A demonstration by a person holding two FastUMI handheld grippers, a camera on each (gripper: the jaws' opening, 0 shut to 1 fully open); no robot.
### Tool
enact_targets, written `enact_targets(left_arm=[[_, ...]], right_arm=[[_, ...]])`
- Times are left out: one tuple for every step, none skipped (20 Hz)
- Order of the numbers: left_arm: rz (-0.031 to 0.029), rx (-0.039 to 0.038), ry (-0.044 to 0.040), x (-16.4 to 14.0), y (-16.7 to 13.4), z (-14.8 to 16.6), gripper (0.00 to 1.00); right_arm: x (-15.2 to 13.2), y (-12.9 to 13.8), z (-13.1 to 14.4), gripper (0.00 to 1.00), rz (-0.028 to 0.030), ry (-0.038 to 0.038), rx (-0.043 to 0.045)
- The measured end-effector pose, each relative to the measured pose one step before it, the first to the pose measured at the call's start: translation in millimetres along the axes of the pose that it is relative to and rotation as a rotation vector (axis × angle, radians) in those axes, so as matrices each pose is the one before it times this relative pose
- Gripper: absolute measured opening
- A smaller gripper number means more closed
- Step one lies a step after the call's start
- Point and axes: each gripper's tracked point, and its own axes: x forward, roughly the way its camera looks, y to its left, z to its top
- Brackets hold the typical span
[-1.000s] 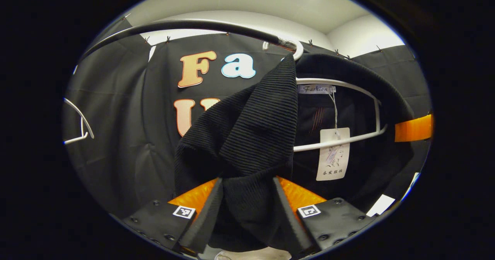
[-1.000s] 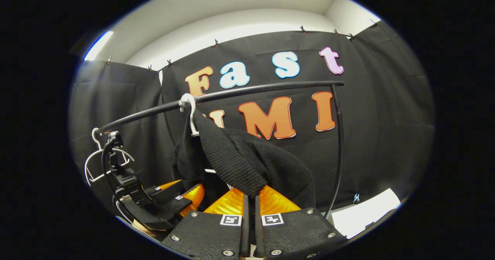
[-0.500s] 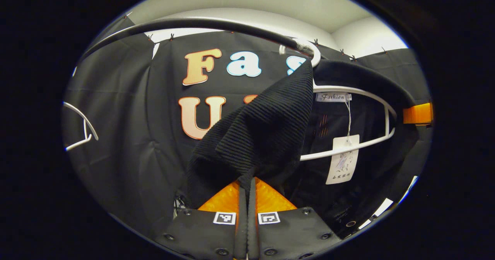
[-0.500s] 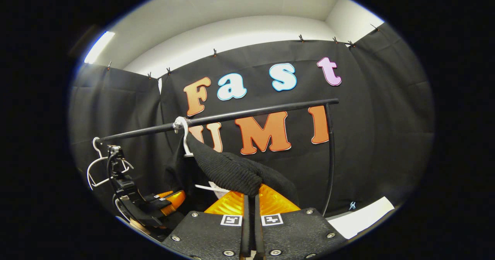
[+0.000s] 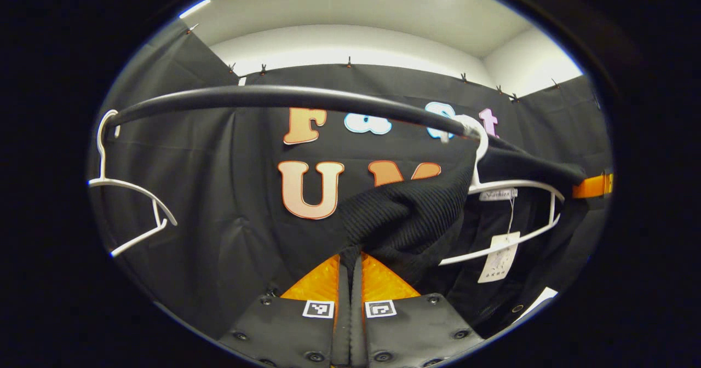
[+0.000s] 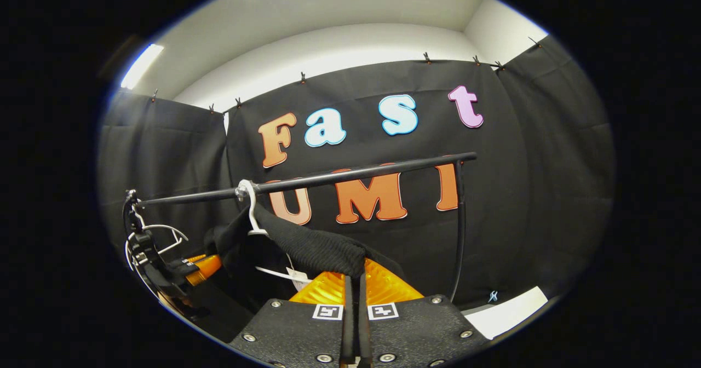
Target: Grasp the clothes on the hanger with both hands and then place them into the laundry hamper below.
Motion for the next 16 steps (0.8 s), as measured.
enact_targets(left_arm=[[0.0067,-0.00616,-0.00964,-3.33,4.68,5.9,0.07],[0.00404,-0.00781,-0.01294,-1.72,4.67,7.6,0.07],[0.00182,-0.00406,-0.00937,0.41,2.38,5.77,0.07],[0.00075,-0.00035,-0.00597,0.44,1.24,4.93,0.07],[-0.00175,0.00198,-0.00975,-0.31,-0.61,3.97,0.07],[0.00052,0.00723,-0.00608,0.9,-0.38,3.75,0.07],[-0.00087,0.01067,-0.00165,0.26,0.21,1.78,0.07],[-0.00296,0.01009,-0.00168,-0.37,-1.32,2.92,0.07],[-0.00476,0.00998,-0.00361,-2.54,-2.98,4.62,0.07],[-0.00667,0.0086,-0.0042,-1.67,-1.51,4.72,0.07],[-0.00656,0.00571,-0.00745,-0.59,-2.19,5.05,0.07],[-0.00632,0.00347,-0.00935,0.18,-1.62,6.14,0.07],[-0.00443,0.00205,-0.00731,1.94,-0.36,4.13,0.07],[-0.00362,0.00136,-0.00602,1.98,0.13,3.96,0.07],[-0.0026,0.00152,-0.00331,3.01,-0.21,2.84,0.07],[-0.00135,0.00191,-0.00218,2.3,-0.16,3.31,0.07]], right_arm=[[-0.23,-1.96,2.85,0.02,-0.00132,-0.00243,-0.00566],[0.3,-2.86,4.46,0.02,-0.00058,-0.00523,-0.00608],[0.69,-1.3,4.0,0.01,-0.00136,-0.00342,-0.00711],[0.74,-1.79,1.42,0.0,0.00087,0.00289,-0.00589],[-0.2,-0.75,0.25,0.06,0.00217,0.00226,-0.00514],[0.09,-2.26,2.09,0.0,0.00071,0.00102,-0.00467],[0.72,-2.81,1.11,0.0,0.00181,0.00746,-0.00351],[0.77,-2.68,1.03,0.06,0.00327,0.00988,-0.00296],[0.82,-3.12,0.59,0.05,0.00292,0.01147,-0.00545],[-0.67,-4.48,1.58,0.0,0.00464,0.0149,-0.0083],[-1.65,-3.56,0.21,0.0,0.00869,0.01909,-0.00597],[0.66,-3.72,0.23,0.0,0.00645,0.01795,-0.00118],[-0.04,-3.97,0.8,0.0,0.00261,0.01484,-0.00452],[2.06,-4.53,-0.23,0.0,-0.00029,0.01317,-0.00895],[2.41,-6.02,-2.74,0.0,0.00271,0.01145,-0.0094],[1.73,-2.81,-1.74,0.0,0.00652,0.00808,-0.00376]])
